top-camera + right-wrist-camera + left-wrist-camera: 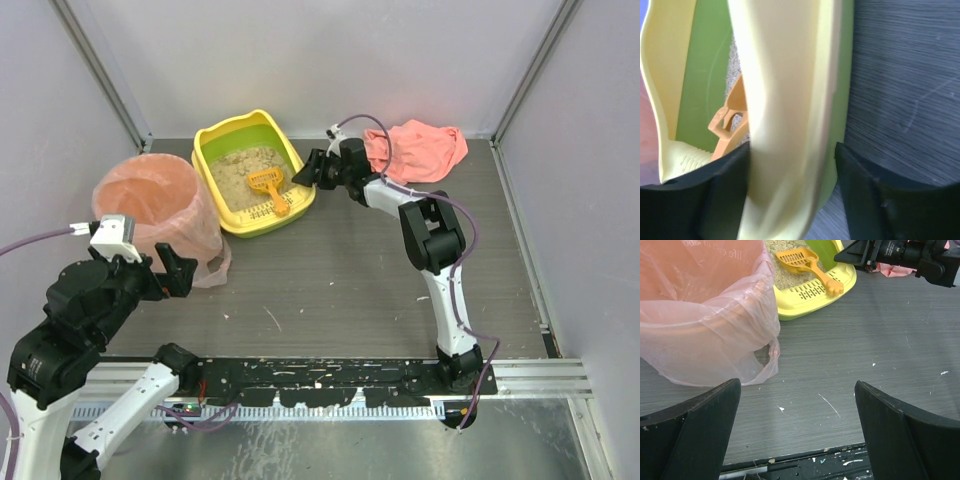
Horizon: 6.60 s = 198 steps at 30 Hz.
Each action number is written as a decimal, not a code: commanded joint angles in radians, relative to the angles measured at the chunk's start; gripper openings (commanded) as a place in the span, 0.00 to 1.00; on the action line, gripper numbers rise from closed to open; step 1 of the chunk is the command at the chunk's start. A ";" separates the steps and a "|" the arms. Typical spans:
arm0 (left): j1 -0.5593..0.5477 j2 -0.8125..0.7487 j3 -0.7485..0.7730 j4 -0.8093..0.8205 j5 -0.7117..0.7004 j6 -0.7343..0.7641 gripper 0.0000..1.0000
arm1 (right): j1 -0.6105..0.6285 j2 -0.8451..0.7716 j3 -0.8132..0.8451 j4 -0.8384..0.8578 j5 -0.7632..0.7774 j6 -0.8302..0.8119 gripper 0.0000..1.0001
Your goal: Clean the litter box
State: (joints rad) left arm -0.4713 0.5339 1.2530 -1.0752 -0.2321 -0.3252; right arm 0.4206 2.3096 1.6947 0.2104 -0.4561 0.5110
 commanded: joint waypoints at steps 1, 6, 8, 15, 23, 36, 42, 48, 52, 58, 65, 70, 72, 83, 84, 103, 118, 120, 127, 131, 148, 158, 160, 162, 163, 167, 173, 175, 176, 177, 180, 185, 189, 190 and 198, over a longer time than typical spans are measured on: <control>-0.004 -0.017 0.012 0.004 -0.017 0.000 0.98 | 0.000 0.007 0.043 -0.022 0.004 0.024 0.56; -0.002 -0.026 0.001 0.008 -0.023 -0.008 0.98 | -0.002 -0.079 -0.110 0.036 0.100 0.056 0.35; -0.003 -0.023 -0.002 0.010 -0.020 -0.010 0.98 | -0.004 -0.131 -0.194 0.077 0.142 0.074 0.29; -0.004 0.000 -0.013 0.027 -0.002 -0.013 0.98 | -0.026 -0.322 -0.493 0.195 0.298 0.146 0.21; -0.003 0.031 -0.014 0.073 0.022 -0.015 0.98 | -0.072 -0.602 -0.846 0.251 0.421 0.180 0.20; -0.003 0.184 0.030 0.082 -0.029 -0.021 0.98 | -0.206 -1.067 -1.257 0.116 0.473 0.165 0.23; -0.003 0.300 0.121 0.023 -0.142 -0.017 0.98 | -0.276 -1.231 -1.315 0.000 0.449 0.134 0.30; -0.003 0.386 0.177 0.043 -0.204 0.030 0.98 | -0.305 -1.278 -1.281 -0.090 0.434 0.089 0.65; -0.001 0.455 0.215 0.012 -0.283 0.058 0.98 | -0.320 -1.314 -1.236 -0.165 0.474 0.042 0.81; 0.054 0.559 0.246 0.029 -0.313 0.097 0.98 | -0.322 -1.411 -1.134 -0.294 0.477 -0.020 0.87; 0.154 0.725 0.295 0.102 -0.134 0.142 0.94 | -0.322 -1.543 -1.004 -0.456 0.404 -0.116 0.87; 0.159 0.856 0.349 0.150 -0.123 0.167 0.82 | -0.322 -1.611 -0.961 -0.521 0.387 -0.137 0.87; 0.166 0.904 0.378 0.136 -0.131 0.170 0.76 | -0.323 -1.629 -0.956 -0.535 0.384 -0.137 0.87; 0.200 1.047 0.414 0.111 -0.125 0.149 0.35 | -0.322 -1.661 -0.943 -0.565 0.380 -0.165 0.87; 0.200 1.055 0.414 0.110 -0.125 0.147 0.30 | -0.323 -1.663 -0.939 -0.568 0.378 -0.166 0.87; -0.037 1.215 0.643 0.163 0.082 0.060 0.00 | -0.322 -1.678 -0.946 -0.583 0.377 -0.195 0.87; -0.132 1.209 0.656 0.105 -0.017 0.096 0.63 | -0.322 -1.603 -0.906 -0.587 0.361 -0.191 0.87; -0.133 1.168 0.648 0.105 -0.024 0.106 0.73 | -0.322 -1.585 -0.894 -0.585 0.402 -0.159 0.87; -0.132 0.955 0.565 0.154 -0.066 0.142 0.97 | -0.322 -1.531 -0.855 -0.639 0.474 -0.083 0.90; -0.131 0.755 0.360 0.310 -0.080 0.143 0.98 | -0.323 -1.532 -0.853 -0.663 0.335 -0.104 0.91; -0.132 0.418 -0.015 0.408 0.016 0.022 0.98 | 0.361 -1.165 -0.723 -0.776 1.022 0.071 0.89; -0.132 0.380 0.001 0.380 -0.014 0.047 0.98 | 0.276 -1.066 -0.538 -0.781 1.110 -0.098 0.89; -0.132 0.376 0.002 0.377 -0.021 0.048 0.98 | 0.141 -1.065 -0.538 -0.740 1.004 -0.130 0.89; -0.132 0.377 0.001 0.376 -0.017 0.048 0.98 | 0.049 -1.045 -0.534 -0.690 0.912 -0.161 0.89; -0.132 0.380 0.001 0.373 -0.012 0.048 0.98 | 0.015 -1.028 -0.526 -0.672 0.883 -0.176 0.90; -0.131 0.389 0.010 0.362 0.006 0.043 0.98 | -0.074 -0.925 -0.471 -0.613 0.741 -0.213 0.91; -0.132 0.378 0.014 0.348 0.014 0.043 0.98 | -0.136 -0.771 -0.393 -0.565 0.650 -0.265 0.85; -0.131 0.374 0.015 0.339 0.017 0.047 0.98 | -0.145 -0.735 -0.375 -0.557 0.659 -0.281 0.79; -0.132 0.373 0.017 0.333 0.016 0.048 0.98 | -0.149 -0.719 -0.368 -0.550 0.664 -0.288 0.75; -0.132 0.371 0.016 0.328 0.015 0.050 0.98 | -0.154 -0.700 -0.363 -0.545 0.665 -0.296 0.71; -0.132 0.365 0.014 0.323 0.016 0.052 0.98 | -0.157 -0.658 -0.335 -0.546 0.666 -0.306 0.60; -0.131 0.363 0.024 0.316 0.013 0.058 0.98 | -0.157 -0.609 -0.310 -0.559 0.638 -0.336 0.47; -0.132 0.360 0.024 0.313 0.011 0.064 0.98 | -0.148 -0.601 -0.321 -0.564 0.611 -0.369 0.36; -0.132 0.360 0.022 0.313 0.011 0.063 0.98 | -0.142 -0.599 -0.327 -0.566 0.611 -0.380 0.33; -0.132 0.364 0.019 0.312 0.024 0.063 0.98 | -0.098 -0.611 -0.383 -0.537 0.638 -0.461 0.21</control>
State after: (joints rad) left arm -0.6067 0.9119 1.2381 -0.7807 -0.2226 -0.2729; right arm 0.2871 1.7103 1.3373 -0.3801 0.2501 0.0963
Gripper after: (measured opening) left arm 0.980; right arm 0.273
